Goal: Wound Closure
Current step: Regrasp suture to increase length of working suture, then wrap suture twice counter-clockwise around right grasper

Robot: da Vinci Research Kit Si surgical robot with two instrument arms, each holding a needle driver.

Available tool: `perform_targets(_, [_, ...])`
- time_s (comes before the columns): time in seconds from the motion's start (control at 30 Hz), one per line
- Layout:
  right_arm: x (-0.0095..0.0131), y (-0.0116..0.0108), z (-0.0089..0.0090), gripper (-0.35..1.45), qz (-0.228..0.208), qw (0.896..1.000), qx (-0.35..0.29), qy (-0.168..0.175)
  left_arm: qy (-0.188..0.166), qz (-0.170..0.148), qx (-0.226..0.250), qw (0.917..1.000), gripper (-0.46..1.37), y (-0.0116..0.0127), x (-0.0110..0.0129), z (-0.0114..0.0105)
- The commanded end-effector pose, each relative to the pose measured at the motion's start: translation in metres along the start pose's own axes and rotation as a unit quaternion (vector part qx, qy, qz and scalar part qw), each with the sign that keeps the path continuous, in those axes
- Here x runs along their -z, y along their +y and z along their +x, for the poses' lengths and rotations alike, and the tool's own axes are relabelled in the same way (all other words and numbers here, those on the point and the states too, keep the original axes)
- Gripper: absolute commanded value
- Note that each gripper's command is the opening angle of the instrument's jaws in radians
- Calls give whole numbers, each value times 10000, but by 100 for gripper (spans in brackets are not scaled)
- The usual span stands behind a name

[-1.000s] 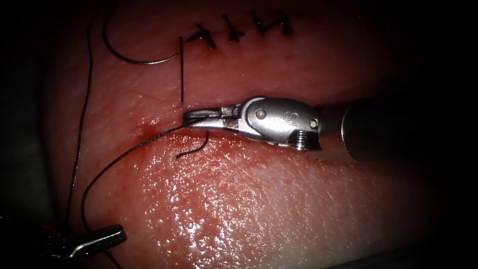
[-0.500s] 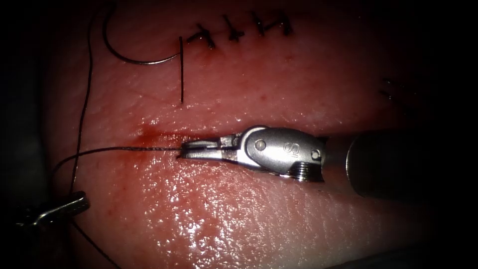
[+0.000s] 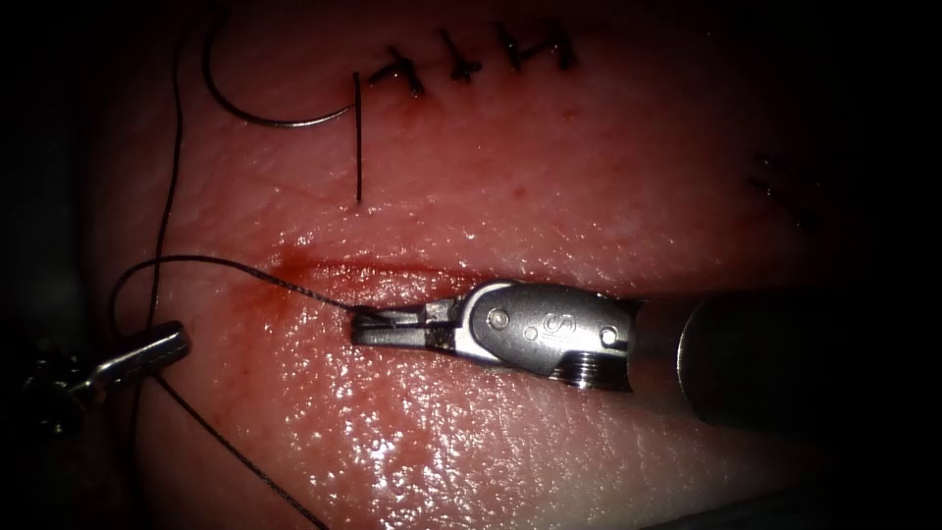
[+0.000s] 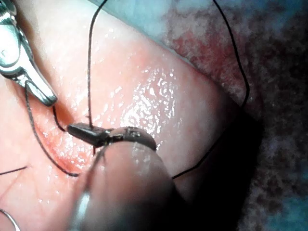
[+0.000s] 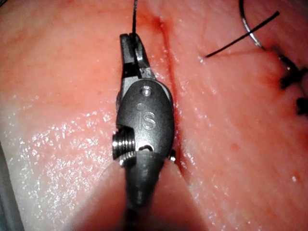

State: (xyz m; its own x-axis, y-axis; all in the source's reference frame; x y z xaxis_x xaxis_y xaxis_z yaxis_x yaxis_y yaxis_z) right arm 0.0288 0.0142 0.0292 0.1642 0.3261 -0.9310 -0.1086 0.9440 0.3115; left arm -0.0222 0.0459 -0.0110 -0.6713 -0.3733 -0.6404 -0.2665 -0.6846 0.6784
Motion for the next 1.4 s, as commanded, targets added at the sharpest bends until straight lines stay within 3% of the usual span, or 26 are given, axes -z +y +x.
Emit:
perform_targets(0.03, [0, 0, -1, -35, -26, 10000, -4, 4, 0, -48, -14, 10000, -35, 0, 0, -1])
perform_targets(0.37, [-1, 6, 4, -35, 11, 10000, -51, 17, -73, -70, -60, 9999, -35, -1, 7, -7])
perform_targets(0.5, [0, 9, 7, 61, 9, 10000, -81, 4, -80, -73, -60, 9999, -35, -1, 8, -6])
perform_targets(0.53, [0, 10, 7, 67, 8, 10000, -83, 3, -80, -74, -60, 9999, -35, -1, 8, -6])
perform_targets(0.6, [2, 11, 9, 97, 24, 9999, -100, 4, -78, -77, -59, 9999, -35, -2, 9, -6])
perform_targets(0.87, [22, 8, 18, 114, 23, 9998, -163, -56, -76, -77, -72, 9999, -35, -2, 14, -6])
perform_targets(1.07, [48, 16, 25, 113, -132, 9997, -171, -111, -108, -74, -83, 9999, -35, -2, 18, -2])
perform_targets(1.23, [71, 39, 29, 97, -267, 9994, -175, -114, 6, -114, -123, 9999, -35, -1, 21, 11])
perform_targets(1.3, [77, 50, 31, 71, -322, 9994, -72, -109, 37, -129, -141, 9998, -35, 1, 21, 18])
perform_targets(1.4, [80, 72, 35, -29, -299, 9994, 49, -155, 72, -287, -170, 9994, -35, 2, 18, 29])
